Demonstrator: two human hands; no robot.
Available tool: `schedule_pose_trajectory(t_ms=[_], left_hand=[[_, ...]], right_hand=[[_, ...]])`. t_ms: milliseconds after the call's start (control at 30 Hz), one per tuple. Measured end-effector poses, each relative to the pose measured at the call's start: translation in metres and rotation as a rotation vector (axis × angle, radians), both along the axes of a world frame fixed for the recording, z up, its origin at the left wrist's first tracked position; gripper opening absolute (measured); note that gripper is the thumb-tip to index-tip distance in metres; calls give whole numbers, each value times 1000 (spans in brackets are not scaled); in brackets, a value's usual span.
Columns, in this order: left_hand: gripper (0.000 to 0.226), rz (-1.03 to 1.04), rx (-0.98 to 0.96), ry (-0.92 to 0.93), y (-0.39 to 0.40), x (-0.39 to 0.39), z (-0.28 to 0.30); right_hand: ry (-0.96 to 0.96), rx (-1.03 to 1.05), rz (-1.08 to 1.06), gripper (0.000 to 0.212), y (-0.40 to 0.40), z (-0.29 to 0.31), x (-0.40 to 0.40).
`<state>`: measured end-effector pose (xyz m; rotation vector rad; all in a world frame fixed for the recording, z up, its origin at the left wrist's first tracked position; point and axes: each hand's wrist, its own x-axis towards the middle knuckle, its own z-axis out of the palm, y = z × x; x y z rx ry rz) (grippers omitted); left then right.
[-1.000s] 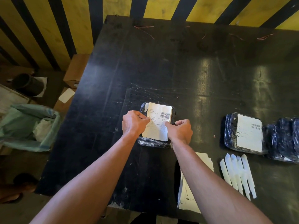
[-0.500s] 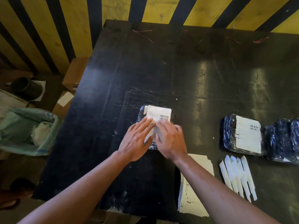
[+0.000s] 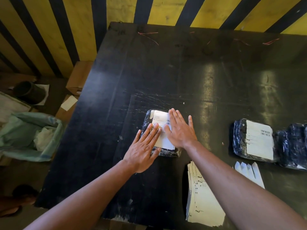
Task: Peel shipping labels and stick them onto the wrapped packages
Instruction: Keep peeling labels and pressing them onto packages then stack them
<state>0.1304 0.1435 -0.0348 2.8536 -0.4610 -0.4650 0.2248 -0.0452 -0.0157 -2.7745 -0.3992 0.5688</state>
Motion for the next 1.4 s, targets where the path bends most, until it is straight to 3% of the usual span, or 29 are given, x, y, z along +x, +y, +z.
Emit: schedule_pose_trajectory(t_ms=[167,267,367,467,800,900,1033,1400], left_hand=[[72,3,-11,3,0,0,0],[72,2,-23,5,1,1,-1],[73,8,-29,-1,1,2,-2],[73,6,-29,-2,1,1,-3],[75,-24,-25,40,5,5,2],[84,-23,-39,40,4,4,1],[94,-54,7,22,6,4,0],[112,-79,30,50,6,6,3]], right_hand=[[89,-41,-16,73,-27,-4,22],[-12,38,-60,74,-33,0,18],[-179,109,123,74,-23,10,-10],[-120,46,303,71,-8,7,-38],[-92,-184,241,77,-39,13,-49],[-72,-112,161,79,-33,18,-58],[-112,46,256,78,-4,16,-84],[-59,-137,216,77,-35,21,-109]])
